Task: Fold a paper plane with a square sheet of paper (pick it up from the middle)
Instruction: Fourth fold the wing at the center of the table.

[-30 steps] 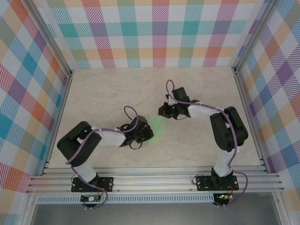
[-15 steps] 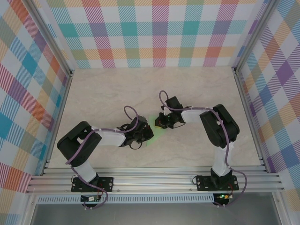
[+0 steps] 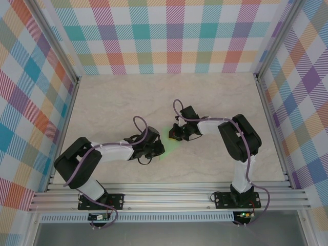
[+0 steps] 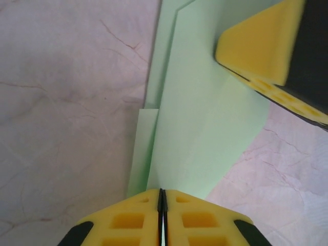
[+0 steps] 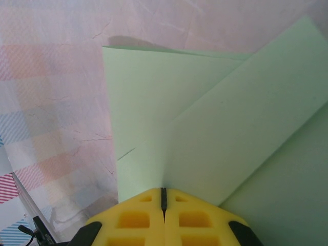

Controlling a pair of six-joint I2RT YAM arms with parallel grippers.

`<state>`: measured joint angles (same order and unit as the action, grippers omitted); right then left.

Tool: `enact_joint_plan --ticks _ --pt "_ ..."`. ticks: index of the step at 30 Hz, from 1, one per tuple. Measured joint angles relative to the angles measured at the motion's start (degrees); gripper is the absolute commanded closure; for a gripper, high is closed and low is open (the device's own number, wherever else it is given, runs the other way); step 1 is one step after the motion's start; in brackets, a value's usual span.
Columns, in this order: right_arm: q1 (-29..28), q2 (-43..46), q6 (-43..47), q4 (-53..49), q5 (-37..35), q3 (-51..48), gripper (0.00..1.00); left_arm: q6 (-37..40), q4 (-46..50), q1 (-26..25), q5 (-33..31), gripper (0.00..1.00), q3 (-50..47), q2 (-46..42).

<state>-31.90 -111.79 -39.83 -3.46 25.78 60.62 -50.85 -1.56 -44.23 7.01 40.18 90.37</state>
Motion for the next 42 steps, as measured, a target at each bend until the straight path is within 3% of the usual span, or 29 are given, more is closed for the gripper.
enact_joint_plan --ticks 13,24,42 --pt "0.0 -0.04 0.02 -0.04 0.0 0.02 1.0 -3.54 -4.74 0.02 4.55 0.87 -0.22 0.46" --pt "0.0 -0.09 0.07 -0.22 -0.04 0.07 1.0 -5.33 -9.01 0.07 4.66 0.87 -7.23 -0.81" --pt "0.0 -0.31 0.17 -0.87 0.0 0.5 1.0 -2.16 1.57 0.07 4.22 0.85 -9.16 -12.59"
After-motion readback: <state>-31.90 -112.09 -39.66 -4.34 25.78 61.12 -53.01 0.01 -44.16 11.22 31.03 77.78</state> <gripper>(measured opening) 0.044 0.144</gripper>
